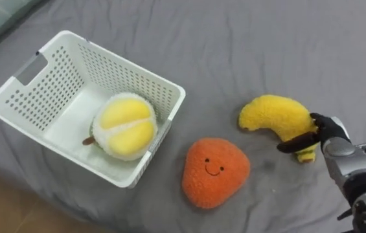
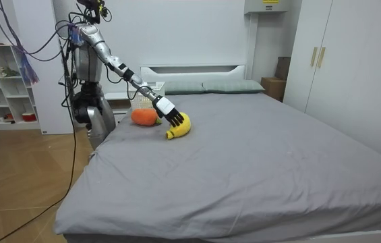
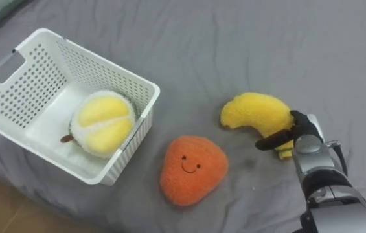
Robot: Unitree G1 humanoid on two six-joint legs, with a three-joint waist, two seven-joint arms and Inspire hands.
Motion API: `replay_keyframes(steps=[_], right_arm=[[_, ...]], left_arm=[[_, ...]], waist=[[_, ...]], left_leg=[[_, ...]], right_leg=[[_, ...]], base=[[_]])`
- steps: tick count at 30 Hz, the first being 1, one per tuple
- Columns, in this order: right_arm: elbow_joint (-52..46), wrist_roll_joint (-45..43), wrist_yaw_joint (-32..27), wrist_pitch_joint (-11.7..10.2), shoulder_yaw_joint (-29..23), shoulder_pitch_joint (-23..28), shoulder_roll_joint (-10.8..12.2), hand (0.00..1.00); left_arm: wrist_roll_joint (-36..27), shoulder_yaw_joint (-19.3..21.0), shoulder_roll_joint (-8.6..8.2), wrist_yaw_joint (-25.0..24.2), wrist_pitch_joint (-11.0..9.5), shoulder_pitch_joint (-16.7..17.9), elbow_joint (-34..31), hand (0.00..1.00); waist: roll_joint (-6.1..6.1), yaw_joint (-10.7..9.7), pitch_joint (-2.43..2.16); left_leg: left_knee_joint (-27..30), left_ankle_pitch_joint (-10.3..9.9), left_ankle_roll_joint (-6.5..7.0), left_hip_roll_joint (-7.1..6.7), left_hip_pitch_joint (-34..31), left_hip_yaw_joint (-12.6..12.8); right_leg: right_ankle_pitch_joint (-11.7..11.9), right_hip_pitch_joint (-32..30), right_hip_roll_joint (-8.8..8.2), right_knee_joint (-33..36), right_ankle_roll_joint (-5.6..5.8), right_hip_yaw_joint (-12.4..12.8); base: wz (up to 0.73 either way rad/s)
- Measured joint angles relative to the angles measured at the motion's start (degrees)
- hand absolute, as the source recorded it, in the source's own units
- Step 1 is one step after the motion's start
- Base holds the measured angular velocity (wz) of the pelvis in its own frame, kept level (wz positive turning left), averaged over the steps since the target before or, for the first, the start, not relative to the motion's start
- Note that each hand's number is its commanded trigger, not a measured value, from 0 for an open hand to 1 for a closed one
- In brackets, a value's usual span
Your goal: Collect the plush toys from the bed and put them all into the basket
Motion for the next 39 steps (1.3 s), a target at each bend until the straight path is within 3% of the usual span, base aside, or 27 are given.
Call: replay_keyframes(steps=[7, 12, 22, 23, 25, 26, 32, 39], right_arm=[[1.33, -2.36, -2.71, -1.97, 1.40, -0.71, -0.59, 0.00], [2.29, -2.53, -4.74, -3.17, 2.40, -0.79, -0.71, 0.00], [2.38, -6.04, -6.13, -3.94, 2.39, -0.89, -0.96, 0.00], [2.38, -6.74, -6.16, -3.99, 2.40, -0.93, -1.06, 0.11], [2.38, -6.76, -6.22, -4.09, 2.40, -1.11, -1.61, 0.56], [2.38, -6.71, -6.41, -4.13, 2.41, -1.31, -2.06, 1.00], [4.31, -6.72, -8.62, -5.11, 2.40, -3.06, -5.08, 1.00], [4.77, -6.71, -10.04, -5.31, 2.78, -3.09, -5.65, 1.00]], left_arm=[[-3.30, -2.38, 0.08, 0.02, -1.70, -3.20, 2.10, 0.00], [-3.50, -3.66, 0.05, 0.81, -4.02, -5.33, 2.25, 0.00], [-7.65, -3.92, 0.18, 1.23, -5.20, -5.76, 4.36, 0.00], [-8.11, -3.96, 0.19, 1.23, -5.24, -5.79, 4.56, 0.00], [-8.90, -4.26, 0.18, 1.24, -5.34, -5.79, 4.63, 0.00], [-8.98, -4.30, 0.19, 1.30, -5.42, -5.78, 4.65, 0.00], [-8.84, -4.57, 0.54, 2.53, -5.23, -5.10, 5.06, 0.00], [-9.02, -6.53, 0.55, 3.46, -5.26, -5.54, 5.06, 0.00]], waist=[[-0.15, 0.09, 0.56], [0.07, 0.08, 0.71], [0.30, 0.10, 0.79], [0.46, 0.08, 0.81], [0.84, 0.07, 0.98], [1.09, 0.12, 0.96], [2.25, 0.19, 0.82], [2.29, 0.21, 0.82]], left_leg=[[-0.11, 0.01, -0.01, 0.33, -1.60, 0.30], [-0.23, 0.02, -0.01, 0.37, -2.55, 0.51], [-0.35, 0.03, -0.01, 0.35, -3.36, 0.36], [-0.33, 0.02, -0.01, 0.35, -3.42, 0.31], [-0.32, 0.03, -0.01, 0.30, -3.54, 0.33], [-0.25, 0.03, 0.00, 0.27, -3.86, 0.33], [-0.10, 0.20, 0.06, -0.16, -4.54, 0.24], [-0.12, 0.27, 0.01, -0.09, -4.55, 0.14]], right_leg=[[0.00, -1.82, 0.01, -0.07, 0.00, -0.03], [0.00, -2.83, 0.07, -0.14, 0.00, 0.00], [0.00, -3.77, 0.02, -0.07, 0.00, 0.01], [0.00, -3.76, 0.00, -0.08, 0.00, -0.14], [0.00, -3.81, -0.05, -0.06, 0.00, -0.37], [0.00, -4.11, -0.07, 0.04, 0.00, -0.40], [0.00, -4.68, -0.13, 0.07, 0.00, -0.36], [0.00, -4.63, -0.09, 0.06, -0.01, -0.60]], base=[[-0.04], [0.00], [0.00], [0.04], [0.04], [0.00], [0.01], [0.01]])
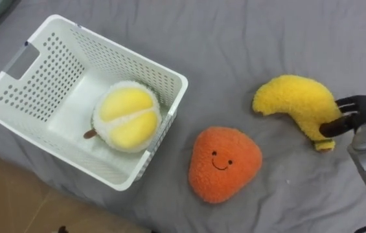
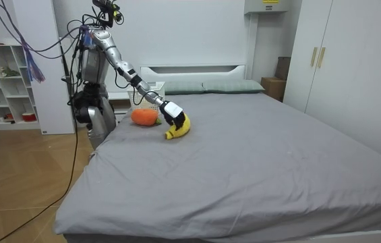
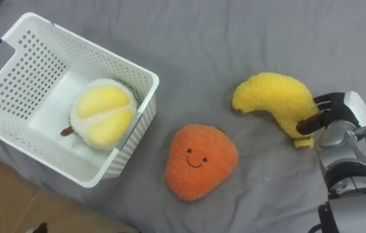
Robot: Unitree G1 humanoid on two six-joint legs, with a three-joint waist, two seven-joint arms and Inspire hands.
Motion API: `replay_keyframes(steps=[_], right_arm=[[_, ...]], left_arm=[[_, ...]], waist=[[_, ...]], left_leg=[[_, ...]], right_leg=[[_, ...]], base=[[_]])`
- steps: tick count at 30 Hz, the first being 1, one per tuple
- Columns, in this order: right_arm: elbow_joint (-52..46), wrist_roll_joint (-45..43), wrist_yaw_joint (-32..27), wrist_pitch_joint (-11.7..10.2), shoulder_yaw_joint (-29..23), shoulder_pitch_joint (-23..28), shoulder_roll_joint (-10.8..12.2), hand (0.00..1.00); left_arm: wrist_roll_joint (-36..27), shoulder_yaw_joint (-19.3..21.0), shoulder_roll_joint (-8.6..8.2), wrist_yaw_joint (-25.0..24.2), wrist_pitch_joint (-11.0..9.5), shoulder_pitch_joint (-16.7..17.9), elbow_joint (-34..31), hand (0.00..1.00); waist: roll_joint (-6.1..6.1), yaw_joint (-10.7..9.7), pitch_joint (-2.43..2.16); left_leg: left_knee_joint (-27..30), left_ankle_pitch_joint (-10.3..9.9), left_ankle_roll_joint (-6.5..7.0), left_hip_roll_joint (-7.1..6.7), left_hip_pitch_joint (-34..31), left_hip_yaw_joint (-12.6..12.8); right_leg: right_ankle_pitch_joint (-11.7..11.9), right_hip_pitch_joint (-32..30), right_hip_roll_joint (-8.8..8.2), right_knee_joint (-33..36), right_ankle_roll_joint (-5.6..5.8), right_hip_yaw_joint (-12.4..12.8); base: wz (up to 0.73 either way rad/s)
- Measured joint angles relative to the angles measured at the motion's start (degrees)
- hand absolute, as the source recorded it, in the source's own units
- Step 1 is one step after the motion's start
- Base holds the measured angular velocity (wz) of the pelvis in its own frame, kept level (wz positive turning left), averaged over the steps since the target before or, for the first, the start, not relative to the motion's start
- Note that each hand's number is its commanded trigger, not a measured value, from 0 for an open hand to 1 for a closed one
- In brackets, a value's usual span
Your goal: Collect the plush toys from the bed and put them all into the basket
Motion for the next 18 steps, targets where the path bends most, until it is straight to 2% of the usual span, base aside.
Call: replay_keyframes(steps=[7, 18], right_arm=[[0.60, 0.03, -0.34, 0.01, 2.03, 0.02, 0.00, 1.00], [1.87, 0.49, -0.92, -0.31, 2.02, -0.33, -0.01, 1.00]], left_arm=[[-1.02, -0.34, 0.03, 0.01, -1.13, -0.58, 0.20, 0.00], [-0.81, -1.17, 1.15, -0.02, -0.89, 0.80, 0.22, 0.00]], waist=[[-0.04, -0.05, 0.02], [-0.04, 0.13, 0.02]], left_leg=[[-0.08, 0.02, 0.04, -0.05, -0.20, -0.46], [-0.09, 0.04, 0.06, -0.01, -0.24, -0.48]], right_leg=[[0.00, 0.03, -0.18, -0.01, 0.00, -0.68], [0.00, -0.01, -0.19, -0.01, 0.00, -0.97]], base=[[0.04], [0.00]])
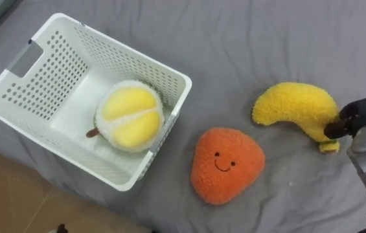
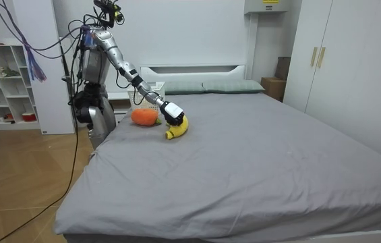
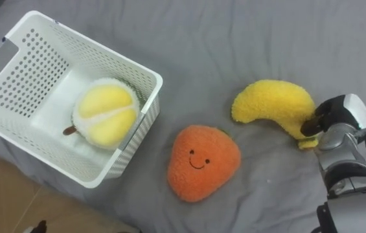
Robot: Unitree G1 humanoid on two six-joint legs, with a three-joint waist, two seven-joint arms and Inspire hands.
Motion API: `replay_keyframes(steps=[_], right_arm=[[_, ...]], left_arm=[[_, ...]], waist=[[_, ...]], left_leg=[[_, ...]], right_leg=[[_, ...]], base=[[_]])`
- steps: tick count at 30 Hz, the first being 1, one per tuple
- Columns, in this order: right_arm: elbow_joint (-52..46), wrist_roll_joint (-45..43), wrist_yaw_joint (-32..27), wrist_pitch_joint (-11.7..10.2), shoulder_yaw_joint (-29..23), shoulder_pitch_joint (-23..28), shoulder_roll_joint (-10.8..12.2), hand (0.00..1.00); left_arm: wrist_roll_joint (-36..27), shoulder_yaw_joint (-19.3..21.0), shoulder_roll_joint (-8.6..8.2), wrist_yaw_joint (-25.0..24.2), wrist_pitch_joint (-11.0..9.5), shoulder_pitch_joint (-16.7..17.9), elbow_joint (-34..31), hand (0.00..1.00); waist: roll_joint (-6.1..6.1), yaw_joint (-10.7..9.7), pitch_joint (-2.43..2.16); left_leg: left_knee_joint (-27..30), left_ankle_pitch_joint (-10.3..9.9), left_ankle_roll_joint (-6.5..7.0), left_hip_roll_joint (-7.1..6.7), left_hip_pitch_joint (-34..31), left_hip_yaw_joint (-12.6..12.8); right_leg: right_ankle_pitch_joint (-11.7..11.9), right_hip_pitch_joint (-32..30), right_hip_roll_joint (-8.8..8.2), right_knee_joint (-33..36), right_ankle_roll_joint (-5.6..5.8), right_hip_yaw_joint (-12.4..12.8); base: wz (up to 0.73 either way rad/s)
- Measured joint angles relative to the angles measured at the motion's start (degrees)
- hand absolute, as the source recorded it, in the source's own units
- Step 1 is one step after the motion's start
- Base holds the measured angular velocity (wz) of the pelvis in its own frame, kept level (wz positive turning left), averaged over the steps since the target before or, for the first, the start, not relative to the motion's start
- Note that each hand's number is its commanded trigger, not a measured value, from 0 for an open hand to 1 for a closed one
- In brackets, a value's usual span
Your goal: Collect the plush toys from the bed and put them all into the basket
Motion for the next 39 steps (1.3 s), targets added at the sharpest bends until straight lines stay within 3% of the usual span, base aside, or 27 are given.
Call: replay_keyframes(steps=[13, 19, 24, 25, 26, 31, 36, 37, 39], right_arm=[[-0.35, 0.70, -0.06, -0.28, 0.60, 0.01, 0.01, 1.00], [-8.17, -0.62, -0.05, -0.22, 0.59, 0.83, 0.01, 1.00], [-20.60, -2.82, -0.01, -0.13, 2.22, 3.77, 0.10, 1.00], [-24.58, -3.01, 0.36, 0.06, 2.21, 5.15, 0.19, 1.00], [-29.40, -3.43, 1.18, 0.73, 2.21, 6.15, 0.18, 1.00], [-47.36, -6.16, 2.52, 1.15, 1.47, 8.98, 0.16, 1.00], [-55.89, -9.08, 6.20, 1.30, 1.37, 10.45, 0.18, 1.00], [-57.47, -9.93, 7.01, 1.34, 1.37, 10.48, 0.18, 1.00], [-59.91, -10.43, 7.66, 1.37, 1.37, 10.48, 0.18, 1.00]], left_arm=[[0.10, -0.68, 0.24, 0.26, -0.25, -0.09, -0.06, 0.00], [0.19, 0.07, 0.38, 0.27, -0.36, 0.37, -0.97, 0.00], [1.45, 0.19, 0.56, 0.08, -1.36, 1.30, -1.17, 0.00], [1.78, 0.35, 0.57, 0.08, -1.53, 2.00, -1.22, 0.00], [2.86, 1.25, 0.50, 0.06, -1.58, 3.04, -1.45, 0.00], [4.55, 5.72, 0.16, 0.00, -1.26, 6.23, -3.25, 0.00], [5.62, 8.01, -0.29, -0.29, -0.88, 8.53, -4.21, 0.00], [5.64, 8.21, -0.28, -0.65, -0.26, 9.37, -5.33, 0.00], [5.65, 9.10, -0.29, -1.49, 0.11, 10.21, -7.04, 0.00]], waist=[[-0.01, -0.09, -0.05], [-0.24, -0.65, -0.20], [-0.86, -1.36, -0.82], [-1.01, -1.69, -1.18], [-1.36, -1.97, -1.58], [-1.99, -4.87, -2.33], [-1.29, -5.07, -3.20], [-1.02, -5.16, -3.60], [-0.79, -5.16, -3.78]], left_leg=[[-0.01, 0.08, 0.04, 0.08, 0.22, -0.03], [-0.35, 0.08, 0.03, 0.25, 2.97, 0.32], [-0.71, 0.06, 0.01, 0.39, 8.11, 1.25], [-1.06, 0.05, 0.01, 0.49, 9.76, 1.80], [-1.37, 0.05, 0.00, 0.53, 11.07, 2.08], [-3.11, -0.07, -0.17, 0.68, 15.51, 2.35], [-4.11, -0.42, -0.24, 0.46, 18.93, 2.38], [-4.08, -0.47, -0.16, 0.35, 19.02, 2.36], [-4.07, -0.16, -0.07, 0.26, 19.13, 2.31]], right_leg=[[0.00, 0.18, -0.05, 0.03, 0.00, 0.02], [0.00, 2.47, 0.02, -0.07, 0.00, 0.47], [0.01, 7.21, 0.11, -0.28, 0.01, 1.14], [0.01, 8.70, 0.17, -0.30, 0.01, 1.24], [0.01, 9.73, 0.17, -0.38, 0.01, 1.32], [0.00, 13.80, 0.19, -1.26, 0.04, 1.70], [-0.11, 16.96, 0.21, -1.19, 0.22, 1.75], [-0.17, 17.07, 0.11, -1.10, 0.30, 1.94], [-0.17, 17.16, -0.02, -0.99, 0.30, 2.05]], base=[[0.00], [-0.06], [-0.10], [-0.07], [-0.14], [-0.01], [-0.05], [0.00], [0.02]])
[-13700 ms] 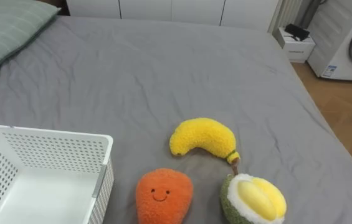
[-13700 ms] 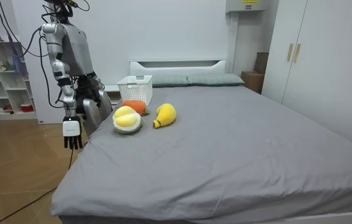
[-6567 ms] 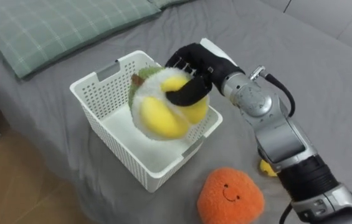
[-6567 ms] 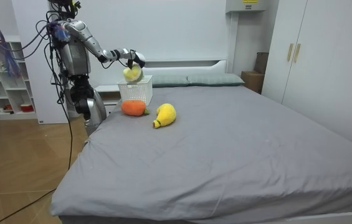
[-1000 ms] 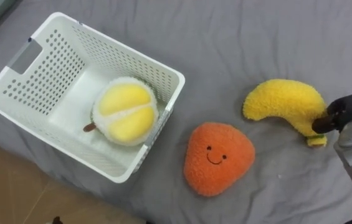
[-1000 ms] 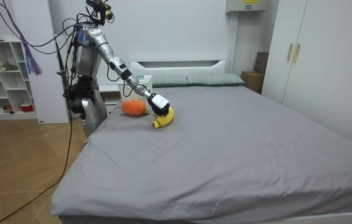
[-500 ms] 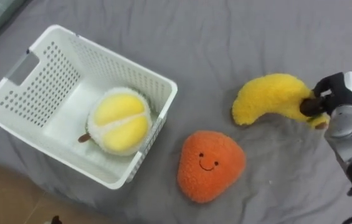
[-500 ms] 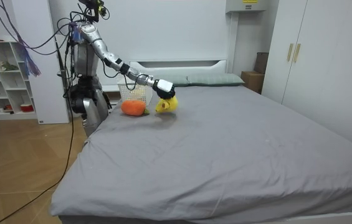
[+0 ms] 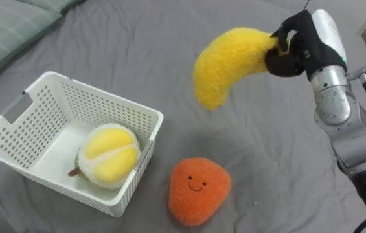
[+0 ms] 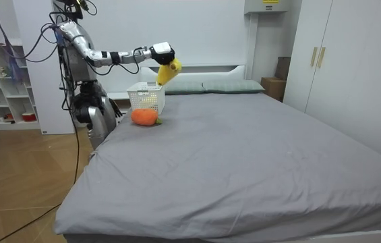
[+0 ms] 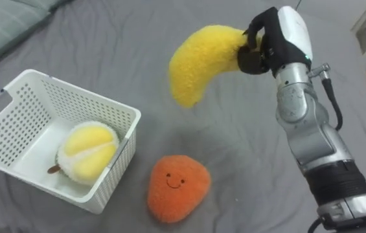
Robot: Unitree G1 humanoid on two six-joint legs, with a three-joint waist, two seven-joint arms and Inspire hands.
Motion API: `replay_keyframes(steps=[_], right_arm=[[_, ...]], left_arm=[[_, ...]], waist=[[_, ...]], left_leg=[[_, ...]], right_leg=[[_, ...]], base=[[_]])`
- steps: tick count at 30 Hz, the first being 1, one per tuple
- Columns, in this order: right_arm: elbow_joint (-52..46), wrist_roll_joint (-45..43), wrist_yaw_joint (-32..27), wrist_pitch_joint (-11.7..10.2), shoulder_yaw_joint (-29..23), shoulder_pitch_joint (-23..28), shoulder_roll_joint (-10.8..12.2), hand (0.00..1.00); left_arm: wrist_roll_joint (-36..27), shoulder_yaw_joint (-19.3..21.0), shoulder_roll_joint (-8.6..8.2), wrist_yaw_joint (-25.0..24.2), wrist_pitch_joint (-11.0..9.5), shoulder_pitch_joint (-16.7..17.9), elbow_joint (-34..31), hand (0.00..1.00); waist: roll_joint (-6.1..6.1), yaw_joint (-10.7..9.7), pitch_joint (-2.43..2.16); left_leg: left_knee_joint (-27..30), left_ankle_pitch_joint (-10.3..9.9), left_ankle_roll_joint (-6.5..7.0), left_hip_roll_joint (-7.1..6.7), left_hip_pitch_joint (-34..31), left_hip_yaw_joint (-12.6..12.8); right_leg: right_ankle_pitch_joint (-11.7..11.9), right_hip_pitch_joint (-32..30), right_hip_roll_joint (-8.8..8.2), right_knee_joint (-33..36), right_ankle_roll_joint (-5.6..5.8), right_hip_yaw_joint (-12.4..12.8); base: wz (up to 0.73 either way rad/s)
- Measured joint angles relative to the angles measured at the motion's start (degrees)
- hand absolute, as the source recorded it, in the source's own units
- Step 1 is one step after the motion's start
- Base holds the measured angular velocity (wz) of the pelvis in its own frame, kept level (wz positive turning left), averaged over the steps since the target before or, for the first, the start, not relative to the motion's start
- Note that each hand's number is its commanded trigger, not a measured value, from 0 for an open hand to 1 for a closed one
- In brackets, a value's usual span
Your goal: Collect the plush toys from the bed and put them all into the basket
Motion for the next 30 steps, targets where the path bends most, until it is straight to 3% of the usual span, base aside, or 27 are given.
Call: replay_keyframes(steps=[6, 9, 13, 16, 21, 30], right_arm=[[-5.14, -1.30, 2.59, 2.10, -1.52, 0.00, 0.15, 1.00], [-8.32, -3.69, 2.68, 2.96, -1.73, -0.01, 1.85, 1.00], [-11.74, -3.79, 3.79, 3.05, -1.72, -0.01, 4.64, 1.00], [-12.96, -3.87, 4.25, 3.08, -1.51, -0.02, 6.27, 1.00], [-13.38, -4.10, 4.95, 4.16, -0.19, -0.03, 6.94, 1.00], [-12.65, -5.85, 7.45, 6.24, 5.49, -0.15, 12.62, 1.00]], left_arm=[[4.88, 2.61, -1.45, -1.09, 1.96, 0.64, -1.91, 0.00], [5.91, 2.62, -1.64, -1.28, 2.65, 0.99, -2.22, 0.00], [6.11, 2.70, -1.86, -1.29, 2.40, 0.60, -3.31, 0.00], [6.10, 2.82, -1.91, -1.36, 2.48, 0.71, -3.23, 0.00], [7.45, 2.87, -2.21, -1.30, 2.82, 0.80, -3.30, 0.00], [15.01, 3.84, -3.32, -1.24, 5.39, 0.85, -1.46, 0.00]], waist=[[0.45, 0.62, 0.08], [0.41, 1.01, 0.18], [0.33, 2.17, 1.32], [0.24, 2.85, 1.31], [-0.17, 6.30, 1.06], [-1.33, 10.47, 1.23]], left_leg=[[0.31, 0.34, 0.20, -0.61, 0.87, -0.65], [-0.13, 0.36, 0.27, -0.64, 1.86, -0.69], [-0.36, 0.08, 0.37, -0.69, 2.36, -0.95], [-0.43, 0.02, 0.40, -1.09, 1.83, -2.52], [-0.42, 0.05, 0.43, -1.42, 1.40, -3.62], [0.05, 0.04, 0.47, -1.96, 1.48, -6.13]], right_leg=[[-0.22, 1.12, -0.30, -0.05, 0.08, -0.25], [-0.41, 2.27, -0.24, -0.23, 0.39, -0.42], [-0.69, 2.74, -0.39, -0.31, 0.82, -0.95], [-0.79, 2.72, -0.60, -0.35, 0.97, -2.22], [-0.80, 2.76, -0.72, -1.13, 0.99, -3.62], [-0.86, 4.44, -0.94, -1.18, 1.09, -5.31]], base=[[0.07], [0.04], [0.03], [0.17], [0.13], [0.13]])
